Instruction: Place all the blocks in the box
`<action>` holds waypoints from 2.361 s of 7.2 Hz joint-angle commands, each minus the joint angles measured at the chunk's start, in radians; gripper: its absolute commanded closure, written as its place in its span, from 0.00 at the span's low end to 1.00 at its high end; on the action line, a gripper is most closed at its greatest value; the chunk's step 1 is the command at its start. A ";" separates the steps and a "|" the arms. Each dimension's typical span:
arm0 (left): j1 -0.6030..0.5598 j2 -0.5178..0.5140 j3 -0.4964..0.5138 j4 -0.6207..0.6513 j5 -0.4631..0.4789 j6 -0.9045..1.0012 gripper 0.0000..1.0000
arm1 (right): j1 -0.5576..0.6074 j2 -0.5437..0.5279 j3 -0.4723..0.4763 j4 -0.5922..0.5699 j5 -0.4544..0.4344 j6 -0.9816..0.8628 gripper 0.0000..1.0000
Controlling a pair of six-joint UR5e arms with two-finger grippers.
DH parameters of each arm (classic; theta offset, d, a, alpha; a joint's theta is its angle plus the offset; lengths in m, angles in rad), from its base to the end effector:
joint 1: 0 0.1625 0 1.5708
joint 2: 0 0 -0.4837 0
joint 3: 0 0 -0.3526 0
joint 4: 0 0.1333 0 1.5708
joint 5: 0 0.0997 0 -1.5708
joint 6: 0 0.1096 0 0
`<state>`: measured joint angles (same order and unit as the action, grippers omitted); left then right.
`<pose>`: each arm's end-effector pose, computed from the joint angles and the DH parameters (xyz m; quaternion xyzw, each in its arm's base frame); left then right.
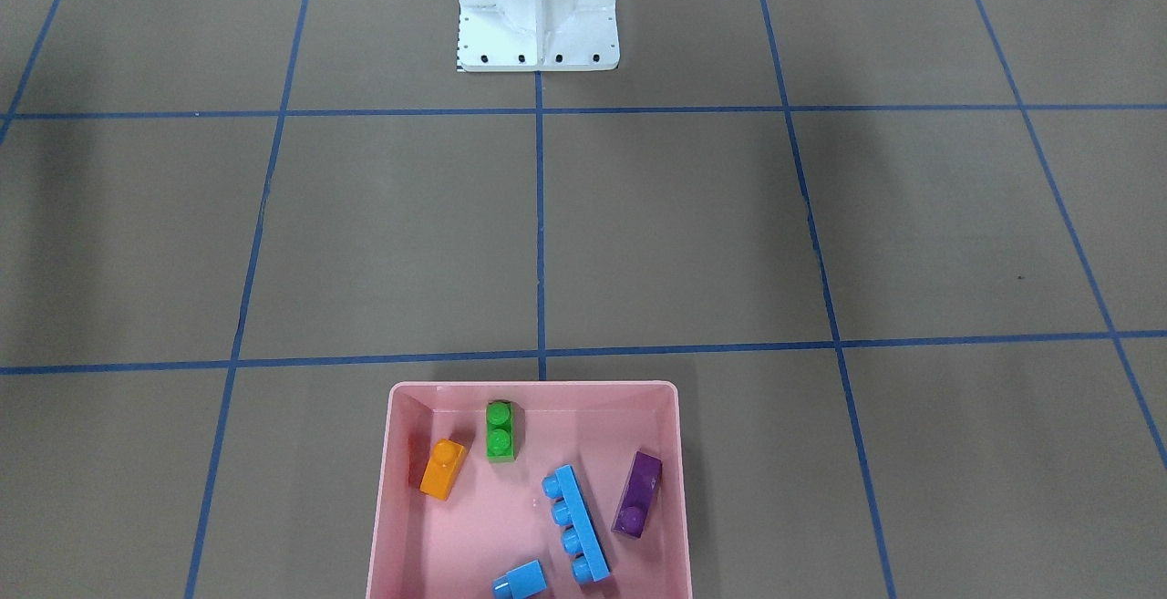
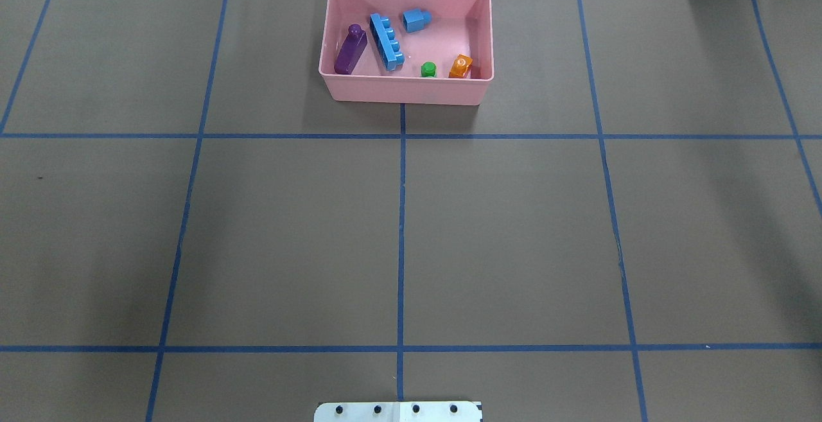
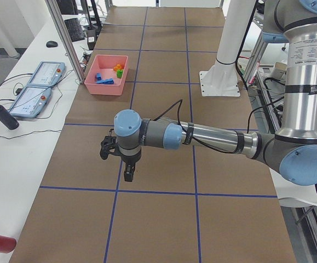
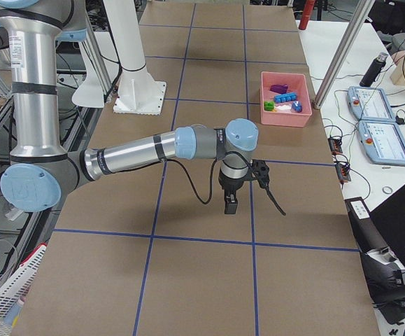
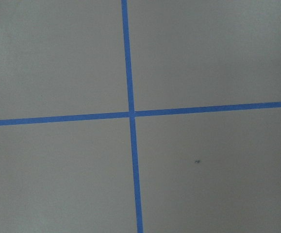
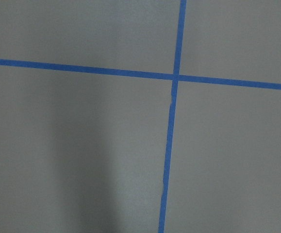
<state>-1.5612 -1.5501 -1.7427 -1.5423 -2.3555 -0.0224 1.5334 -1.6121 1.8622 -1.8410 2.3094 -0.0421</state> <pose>-0.0516 -0.4475 0.6577 0.0505 0.3825 0.0175 0.9224 0.0438 -0.4216 0.6415 -0.0085 -0.3610 -0.0334 0.9319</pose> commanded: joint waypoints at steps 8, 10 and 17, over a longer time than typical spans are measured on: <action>0.003 0.016 -0.014 0.064 0.058 0.006 0.00 | 0.016 -0.065 -0.020 0.014 0.030 -0.005 0.00; 0.003 0.015 -0.024 0.038 0.045 -0.002 0.00 | 0.016 -0.069 -0.023 0.057 0.024 0.007 0.00; 0.003 0.018 -0.052 0.041 0.047 -0.001 0.00 | 0.014 -0.066 -0.100 0.170 0.028 0.036 0.00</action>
<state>-1.5585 -1.5339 -1.7947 -1.5012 -2.3086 -0.0231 1.5478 -1.6782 1.7651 -1.6720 2.3365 -0.0059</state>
